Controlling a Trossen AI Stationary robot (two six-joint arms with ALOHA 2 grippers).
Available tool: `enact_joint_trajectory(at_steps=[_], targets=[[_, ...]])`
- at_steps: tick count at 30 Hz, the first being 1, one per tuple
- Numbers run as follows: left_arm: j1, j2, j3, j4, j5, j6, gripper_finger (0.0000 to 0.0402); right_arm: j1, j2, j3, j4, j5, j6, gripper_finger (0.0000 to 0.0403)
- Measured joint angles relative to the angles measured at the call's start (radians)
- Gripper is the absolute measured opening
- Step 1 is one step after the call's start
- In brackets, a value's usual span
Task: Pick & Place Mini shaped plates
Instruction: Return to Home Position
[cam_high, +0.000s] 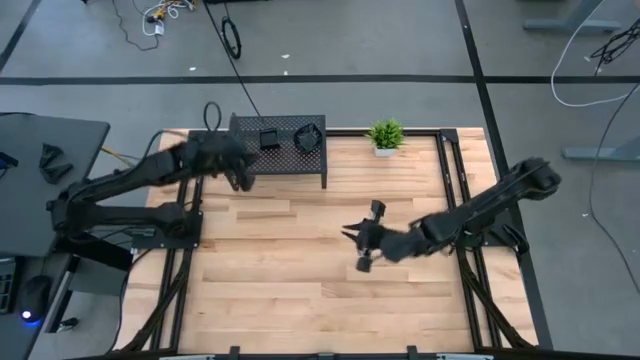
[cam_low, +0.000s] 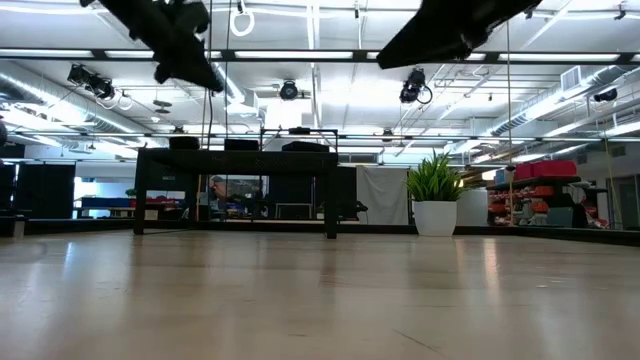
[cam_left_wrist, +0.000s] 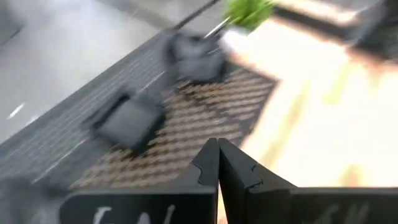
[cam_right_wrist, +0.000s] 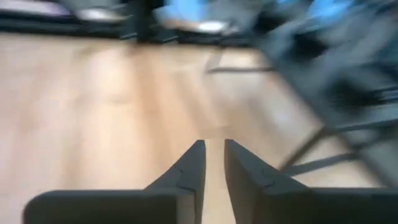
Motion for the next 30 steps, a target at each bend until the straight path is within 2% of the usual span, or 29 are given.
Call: enact_joint_trajectory(at_steps=[3,6,10,13,16,18,24,27,30], targets=[[-0.105,-0.055,-0.118,0.191,0.000,-0.006,0.0008,-0.051,-0.107,-0.050,-0.039,-0.268,-0.004,0.0042],[-0.204,-0.100,-0.230,0.358,0.001,-0.005,0.0011,-0.102,-0.207,-0.139,-0.044,-0.418,-0.037,0.0023],[-0.299,-0.168,-0.326,0.430,0.004,0.013,0.0006,-0.186,-0.383,-0.263,-0.003,-0.453,-0.025,0.0004],[-0.315,-0.248,-0.379,0.447,0.001,0.043,0.0003,-0.272,-0.527,-0.358,0.048,-0.564,-0.033,0.0006],[-0.289,-0.348,-0.432,0.449,-0.027,0.050,0.0006,-0.362,-0.661,-0.444,0.092,-0.704,-0.038,0.0005],[-0.264,-0.419,-0.462,0.450,-0.022,0.050,0.0007,-0.422,-0.744,-0.486,0.093,-0.753,-0.022,0.0003],[-0.212,-0.592,-0.519,0.453,0.008,0.069,0.0003,-0.528,-0.988,-0.579,0.015,-0.833,-0.030,0.0004],[-0.195,-0.650,-0.544,0.448,0.009,0.069,0.0005,-0.570,-1.104,-0.630,0.029,-0.836,-0.009,0.0004],[-0.183,-0.699,-0.581,0.447,0.009,0.069,0.0008,-0.599,-1.193,-0.689,0.021,-0.886,0.004,0.0004]])
